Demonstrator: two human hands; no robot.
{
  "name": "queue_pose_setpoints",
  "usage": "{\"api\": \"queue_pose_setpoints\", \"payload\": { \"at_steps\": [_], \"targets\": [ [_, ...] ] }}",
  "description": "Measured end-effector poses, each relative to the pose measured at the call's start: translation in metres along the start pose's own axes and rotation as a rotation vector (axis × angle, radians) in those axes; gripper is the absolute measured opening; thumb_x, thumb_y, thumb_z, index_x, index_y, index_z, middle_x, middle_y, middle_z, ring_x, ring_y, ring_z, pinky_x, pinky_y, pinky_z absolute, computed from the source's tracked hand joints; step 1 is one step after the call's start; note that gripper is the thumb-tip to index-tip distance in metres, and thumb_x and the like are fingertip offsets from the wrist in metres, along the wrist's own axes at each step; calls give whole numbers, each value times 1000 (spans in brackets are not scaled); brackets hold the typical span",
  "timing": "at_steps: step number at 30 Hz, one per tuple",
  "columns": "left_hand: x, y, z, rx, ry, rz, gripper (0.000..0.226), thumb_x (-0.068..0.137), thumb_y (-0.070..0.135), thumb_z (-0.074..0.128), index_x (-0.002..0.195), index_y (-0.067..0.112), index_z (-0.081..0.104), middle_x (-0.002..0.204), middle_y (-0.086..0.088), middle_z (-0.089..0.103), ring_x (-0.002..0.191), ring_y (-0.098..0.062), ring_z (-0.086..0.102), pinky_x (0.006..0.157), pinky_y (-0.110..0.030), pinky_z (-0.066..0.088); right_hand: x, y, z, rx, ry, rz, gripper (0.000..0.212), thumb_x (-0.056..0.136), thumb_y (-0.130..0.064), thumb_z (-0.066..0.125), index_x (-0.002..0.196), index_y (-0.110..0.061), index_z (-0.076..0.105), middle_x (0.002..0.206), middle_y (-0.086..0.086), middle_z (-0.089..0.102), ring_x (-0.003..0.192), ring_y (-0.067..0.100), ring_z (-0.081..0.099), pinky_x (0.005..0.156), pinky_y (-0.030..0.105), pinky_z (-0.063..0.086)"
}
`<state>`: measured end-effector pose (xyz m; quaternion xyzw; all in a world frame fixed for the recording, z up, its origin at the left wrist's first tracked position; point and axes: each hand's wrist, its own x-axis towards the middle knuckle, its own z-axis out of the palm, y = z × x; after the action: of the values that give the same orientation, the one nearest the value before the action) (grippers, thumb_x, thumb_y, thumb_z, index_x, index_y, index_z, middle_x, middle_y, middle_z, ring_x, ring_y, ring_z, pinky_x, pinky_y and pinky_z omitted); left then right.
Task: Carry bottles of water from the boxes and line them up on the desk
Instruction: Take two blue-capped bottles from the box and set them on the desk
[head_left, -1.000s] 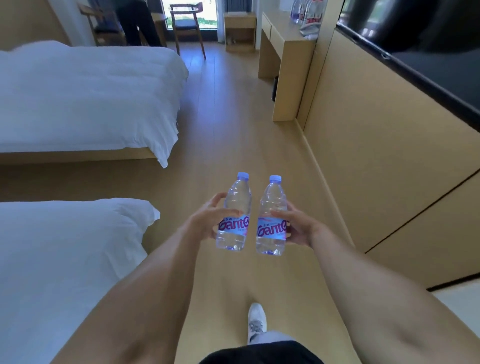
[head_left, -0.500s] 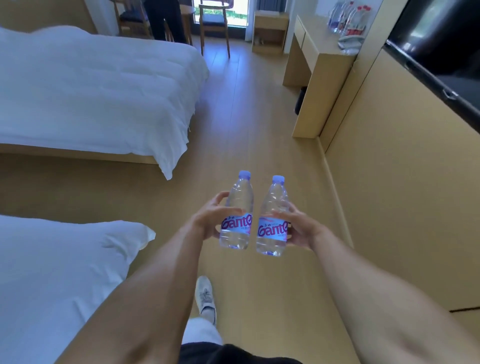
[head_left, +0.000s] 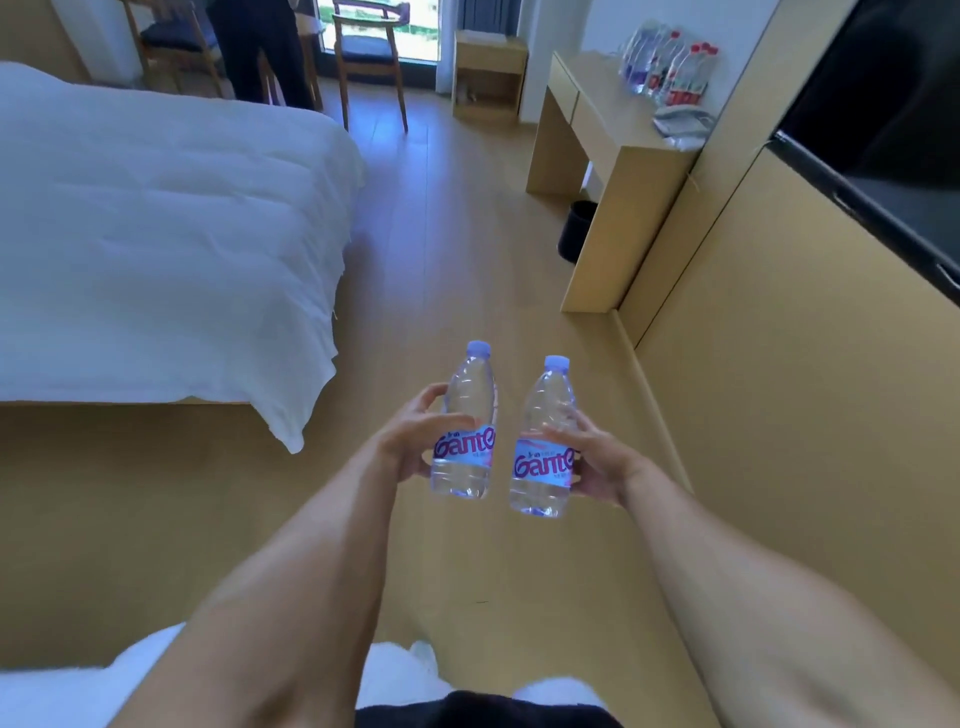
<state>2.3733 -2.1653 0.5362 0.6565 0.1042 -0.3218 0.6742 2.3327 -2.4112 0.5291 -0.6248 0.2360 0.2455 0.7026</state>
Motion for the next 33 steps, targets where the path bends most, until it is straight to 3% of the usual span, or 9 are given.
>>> {"api": "queue_pose_setpoints", "payload": {
  "at_steps": [6,10,15,23,28,33],
  "targets": [
    [65,45,-37,15,-12,11,59,84,10,77,130,36,51,108,-18,72,91,-31,73,79,-61,59,71,-51,14,7,-3,4,54,83,-25,76,130,-37,53,82,1,70,68,17,65,70,36,55],
    [116,69,-57,13,3,6,60,82,10,79,129,36,52,105,-17,74,88,-29,75,73,-57,61,125,-82,18,12,-19,1,52,85,-25,75,131,-37,52,86,4,68,73,20,65,74,39,56],
    [189,108,-85,20,35,-6,67,75,13,85,128,38,54,102,-16,75,85,-27,76,66,-49,60,210,-130,20,-4,-70,4,52,85,-28,76,130,-38,52,100,10,68,84,27,64,93,55,50],
    [315,200,-125,21,115,7,64,74,16,87,126,38,56,105,-16,74,93,-30,75,77,-64,58,353,-234,18,-3,-162,43,66,63,-36,84,122,-46,54,99,8,70,86,28,65,76,46,54],
    [376,254,-136,7,142,9,69,74,17,87,131,37,52,109,-17,72,91,-28,76,68,-54,61,416,-293,13,-27,-180,54,54,69,-37,81,116,-45,56,92,5,70,81,26,65,75,44,53],
    [438,293,-147,14,143,8,73,75,17,87,135,36,49,111,-16,72,93,-28,75,70,-54,62,475,-335,3,-21,-174,50,60,69,-37,82,123,-43,55,102,9,71,90,31,66,84,49,52]
  ]
}}
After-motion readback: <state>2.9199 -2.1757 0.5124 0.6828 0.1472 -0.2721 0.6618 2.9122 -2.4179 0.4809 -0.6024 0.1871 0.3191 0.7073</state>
